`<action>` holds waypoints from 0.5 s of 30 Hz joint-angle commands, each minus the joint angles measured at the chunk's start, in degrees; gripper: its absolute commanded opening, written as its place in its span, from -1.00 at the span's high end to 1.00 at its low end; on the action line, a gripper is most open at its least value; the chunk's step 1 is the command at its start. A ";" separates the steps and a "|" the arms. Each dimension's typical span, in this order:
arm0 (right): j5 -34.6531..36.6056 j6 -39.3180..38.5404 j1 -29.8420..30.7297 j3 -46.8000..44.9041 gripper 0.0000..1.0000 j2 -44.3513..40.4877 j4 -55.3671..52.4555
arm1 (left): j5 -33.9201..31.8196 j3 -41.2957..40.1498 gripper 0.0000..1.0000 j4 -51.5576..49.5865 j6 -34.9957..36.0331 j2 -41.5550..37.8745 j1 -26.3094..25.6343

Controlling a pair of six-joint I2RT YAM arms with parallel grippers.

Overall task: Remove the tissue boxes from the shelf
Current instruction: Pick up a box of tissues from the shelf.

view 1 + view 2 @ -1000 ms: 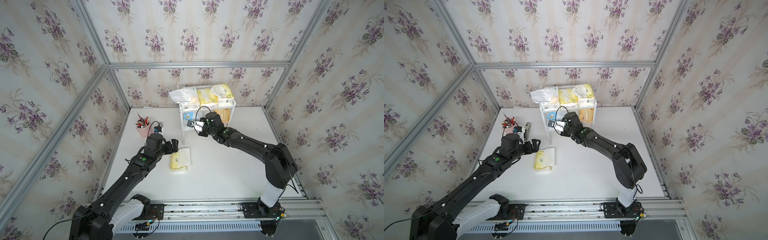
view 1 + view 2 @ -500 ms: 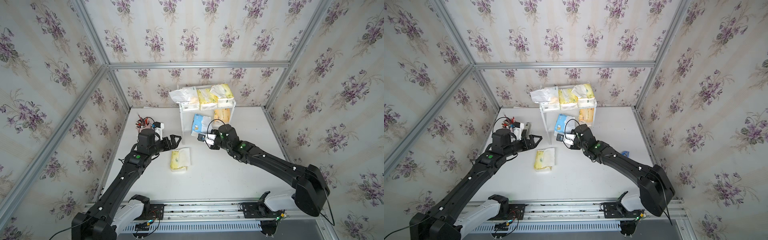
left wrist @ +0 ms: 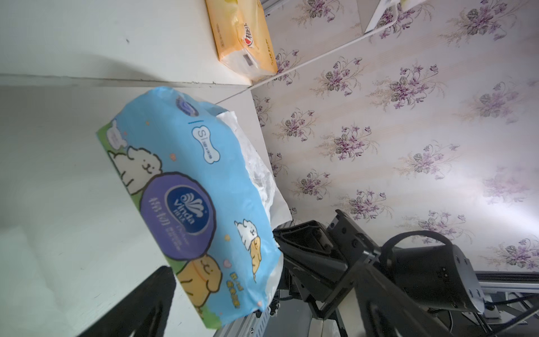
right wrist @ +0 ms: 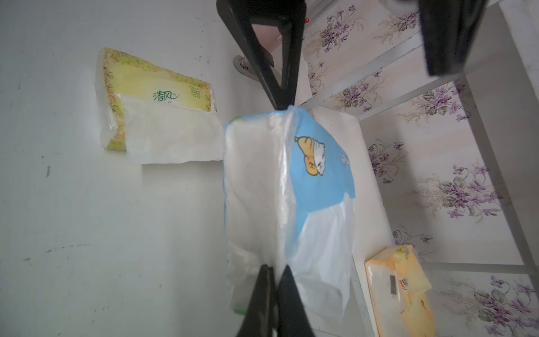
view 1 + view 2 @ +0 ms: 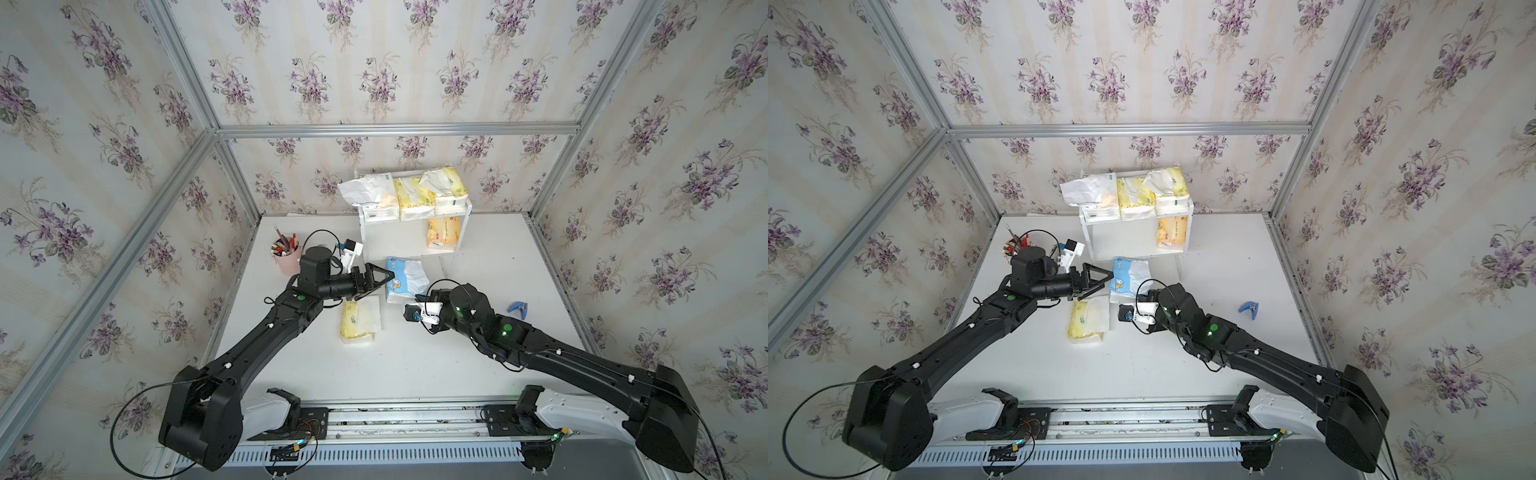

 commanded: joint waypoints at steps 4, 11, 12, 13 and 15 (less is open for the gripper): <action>1.88 1.35 0.57 -0.84 1.00 -1.71 3.09 | -2.35 1.33 -0.95 0.81 -0.39 3.39 -1.39; 2.00 1.69 1.19 -0.76 1.00 -2.29 3.75 | -1.23 1.51 -0.92 1.98 -1.21 5.44 -2.57; 1.70 1.76 1.24 -0.75 1.00 -2.36 4.16 | -0.66 1.52 -0.89 2.86 -1.70 5.65 -2.74; 1.40 1.93 1.28 -0.74 1.00 -2.40 4.51 | -0.15 1.48 -0.88 4.03 -2.19 5.86 -2.78; 1.12 2.05 1.41 -0.66 1.00 -2.36 4.88 | 0.24 1.68 -0.85 4.83 -2.71 6.06 -3.02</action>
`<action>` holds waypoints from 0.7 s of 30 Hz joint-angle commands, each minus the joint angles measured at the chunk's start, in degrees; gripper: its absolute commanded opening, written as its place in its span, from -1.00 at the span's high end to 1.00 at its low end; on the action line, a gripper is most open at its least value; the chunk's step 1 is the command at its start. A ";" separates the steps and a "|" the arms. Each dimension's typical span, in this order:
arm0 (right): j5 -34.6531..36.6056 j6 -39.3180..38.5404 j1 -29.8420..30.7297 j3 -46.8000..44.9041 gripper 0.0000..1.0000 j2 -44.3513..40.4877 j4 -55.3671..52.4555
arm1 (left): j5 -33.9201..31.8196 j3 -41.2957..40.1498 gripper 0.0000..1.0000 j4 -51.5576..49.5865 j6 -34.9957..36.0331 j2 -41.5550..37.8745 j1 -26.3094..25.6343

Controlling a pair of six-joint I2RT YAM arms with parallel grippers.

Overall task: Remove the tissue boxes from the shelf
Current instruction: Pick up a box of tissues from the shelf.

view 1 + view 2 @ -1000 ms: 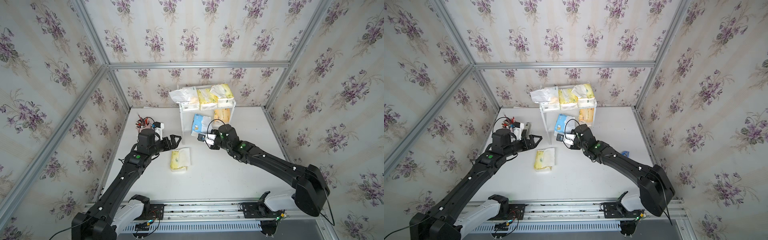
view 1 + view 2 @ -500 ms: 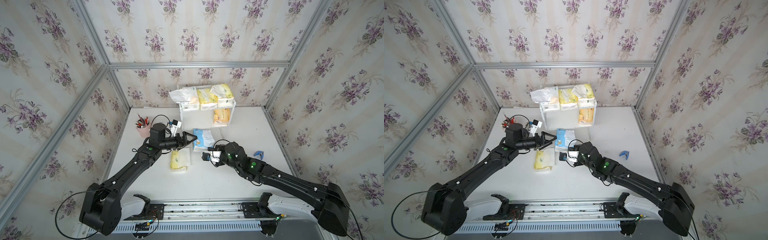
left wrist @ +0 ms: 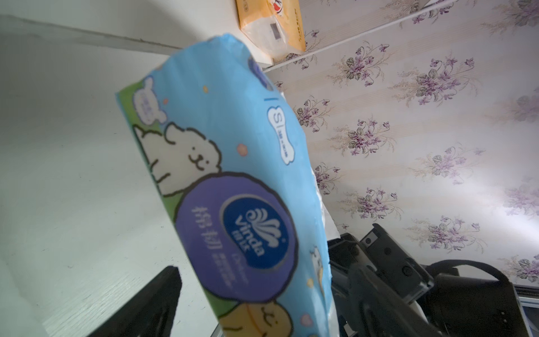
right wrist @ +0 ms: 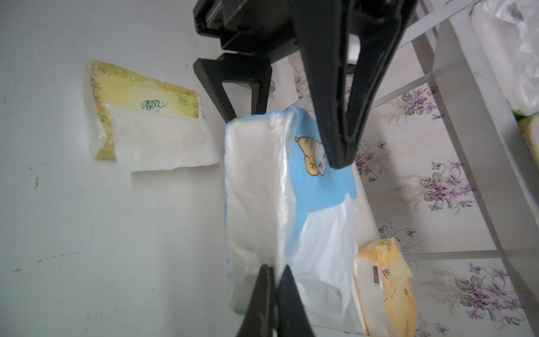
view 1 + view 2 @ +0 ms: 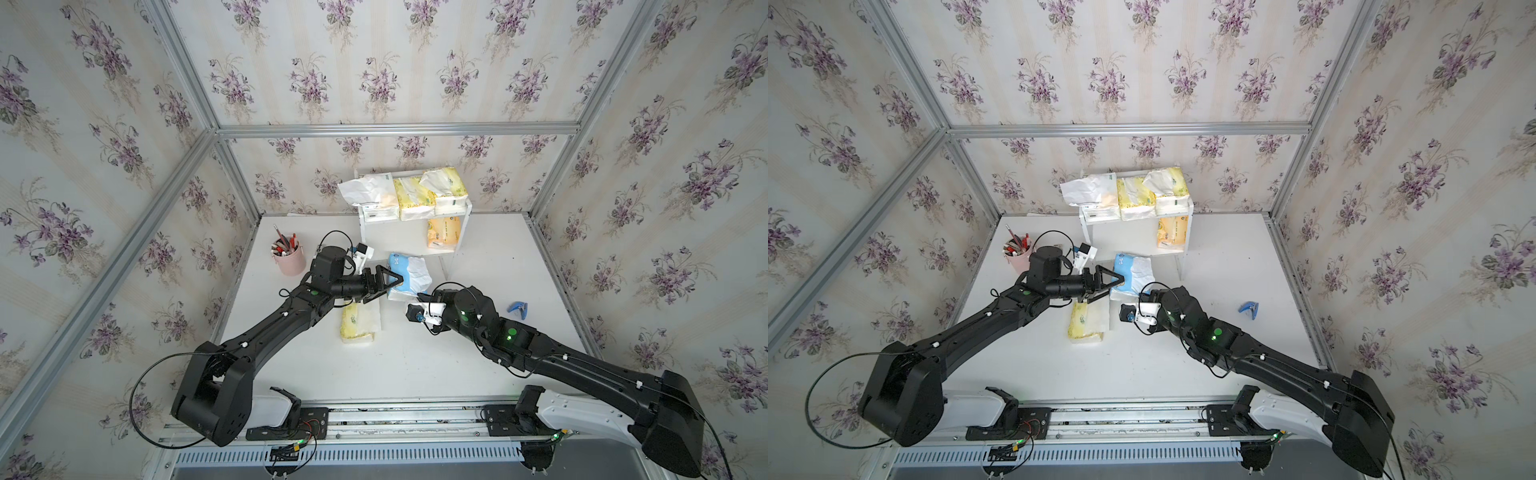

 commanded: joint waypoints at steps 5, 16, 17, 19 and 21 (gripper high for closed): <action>-1.43 1.36 0.20 0.42 1.00 -0.23 3.61 | 1.75 0.27 -0.05 5.89 -1.83 0.29 -0.06; -5.49 5.45 0.11 1.16 0.40 -2.46 1.17 | 0.14 -0.66 0.39 6.71 -0.78 -2.01 -0.38; -7.55 7.29 -0.16 1.42 0.25 -3.52 0.54 | -0.57 -1.08 0.40 6.61 -0.05 -2.73 -0.47; -13.29 12.20 -2.32 1.11 0.03 -6.33 0.54 | -2.56 -2.24 0.40 5.66 2.20 -4.65 -0.84; -21.09 18.95 -6.98 0.06 -0.13 -9.76 2.22 | -4.91 -3.70 0.40 4.57 5.33 -6.90 -1.32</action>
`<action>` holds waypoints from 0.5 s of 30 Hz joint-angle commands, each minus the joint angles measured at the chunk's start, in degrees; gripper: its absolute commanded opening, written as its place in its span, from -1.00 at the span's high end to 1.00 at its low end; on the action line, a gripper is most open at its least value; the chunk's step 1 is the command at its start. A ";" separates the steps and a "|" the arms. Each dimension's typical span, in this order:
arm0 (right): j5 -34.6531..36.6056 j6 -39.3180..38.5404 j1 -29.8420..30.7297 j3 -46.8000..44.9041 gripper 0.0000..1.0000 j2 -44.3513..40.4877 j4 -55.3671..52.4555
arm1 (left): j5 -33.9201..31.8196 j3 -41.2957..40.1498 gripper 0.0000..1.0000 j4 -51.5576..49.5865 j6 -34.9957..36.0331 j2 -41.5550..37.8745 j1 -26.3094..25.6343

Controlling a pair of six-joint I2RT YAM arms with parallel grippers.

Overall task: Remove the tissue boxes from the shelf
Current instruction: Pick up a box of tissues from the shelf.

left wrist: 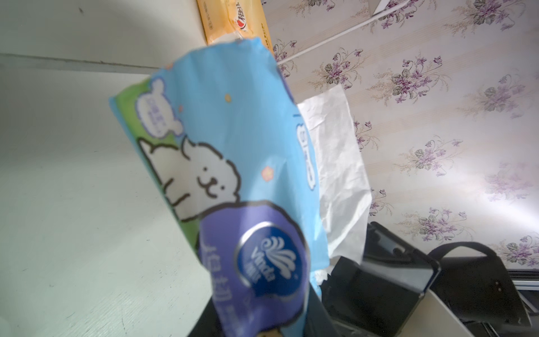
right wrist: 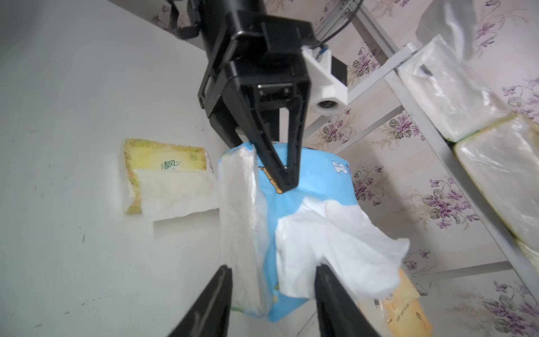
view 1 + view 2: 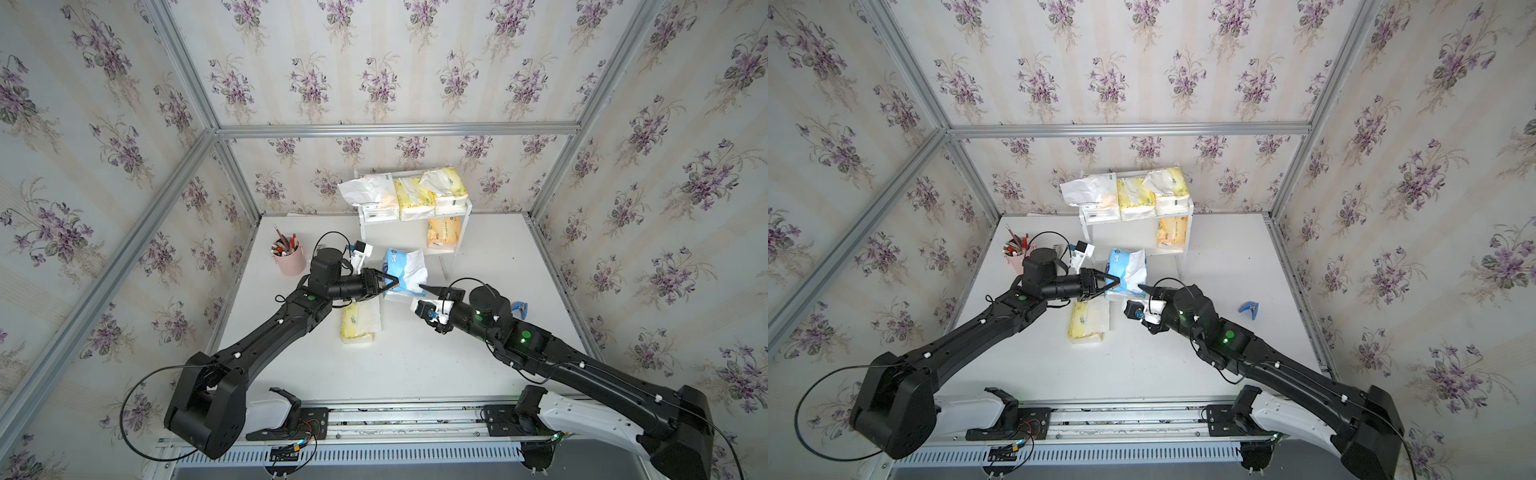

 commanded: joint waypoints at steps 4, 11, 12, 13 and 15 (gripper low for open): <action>-23.94 26.22 -15.31 -4.67 -0.36 -8.06 9.47 | -6.23 -4.67 0.41 2.80 9.29 -6.23 -0.96; -46.00 57.01 -33.65 -6.45 -0.25 -1.03 18.09 | -9.04 -9.22 0.39 13.07 15.29 -11.66 -1.70; -48.48 60.03 -33.74 -6.08 -0.25 0.51 19.16 | -8.99 -9.22 0.40 13.59 16.38 -11.96 -1.83; -51.25 63.36 -33.70 -5.26 -0.25 2.81 19.71 | -8.64 -8.91 0.39 14.17 17.54 -12.25 -1.99; -55.01 68.76 -33.65 -3.59 -0.25 6.34 19.91 | -7.32 -8.07 0.39 14.45 19.43 -12.48 -2.25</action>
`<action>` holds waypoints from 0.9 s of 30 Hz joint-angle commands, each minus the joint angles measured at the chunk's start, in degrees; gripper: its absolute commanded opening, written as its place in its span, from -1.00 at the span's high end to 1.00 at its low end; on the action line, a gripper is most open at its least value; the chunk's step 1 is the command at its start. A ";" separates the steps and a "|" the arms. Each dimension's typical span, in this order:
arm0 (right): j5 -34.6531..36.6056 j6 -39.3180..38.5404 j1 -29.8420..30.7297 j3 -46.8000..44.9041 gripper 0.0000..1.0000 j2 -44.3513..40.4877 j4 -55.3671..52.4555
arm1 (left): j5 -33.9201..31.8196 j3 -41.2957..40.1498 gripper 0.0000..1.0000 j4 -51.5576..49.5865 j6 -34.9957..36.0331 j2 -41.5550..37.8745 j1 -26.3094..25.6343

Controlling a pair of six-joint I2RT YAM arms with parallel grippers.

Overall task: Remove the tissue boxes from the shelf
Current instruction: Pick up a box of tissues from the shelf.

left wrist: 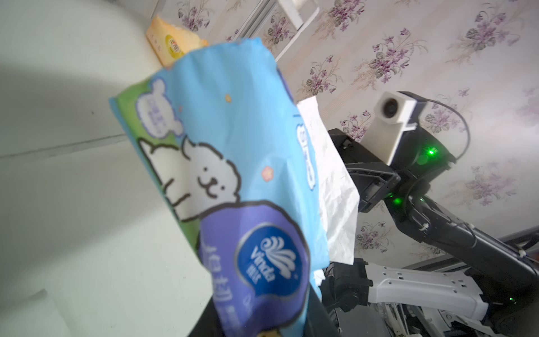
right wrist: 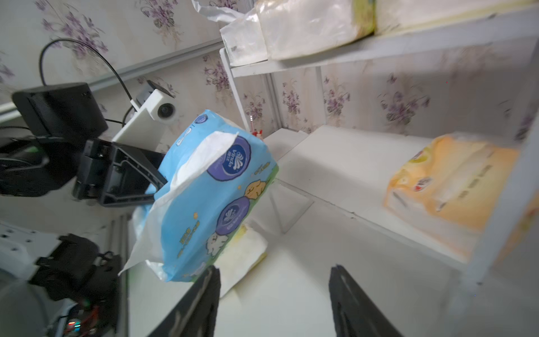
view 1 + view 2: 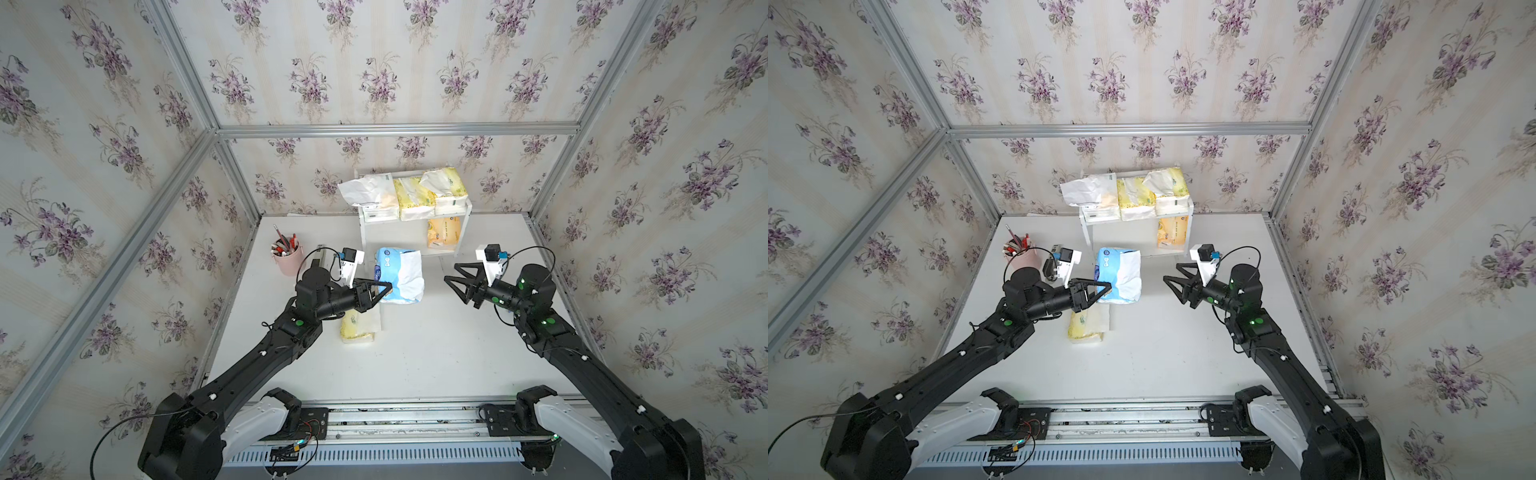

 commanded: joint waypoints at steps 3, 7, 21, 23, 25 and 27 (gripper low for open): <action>-14.86 19.64 0.13 2.87 -0.33 5.88 5.84 | 2.09 2.11 0.38 5.93 7.85 -0.33 -0.48; -15.43 22.30 2.30 3.43 -0.45 7.85 8.57 | 4.08 3.80 0.37 5.73 10.18 0.63 -0.73; -13.73 26.54 7.27 6.99 -0.13 12.68 12.87 | 8.66 6.59 0.33 5.64 11.74 4.50 -1.89; -13.35 26.55 7.35 7.21 0.05 12.61 11.73 | 9.48 7.50 0.31 3.93 13.08 5.00 -2.23; -13.33 26.15 7.39 7.09 0.20 12.12 10.95 | 9.49 8.14 0.28 2.52 14.24 5.36 -2.42; -12.86 24.81 7.39 7.22 0.40 11.57 8.85 | 9.48 8.64 0.19 1.86 14.70 5.73 -2.49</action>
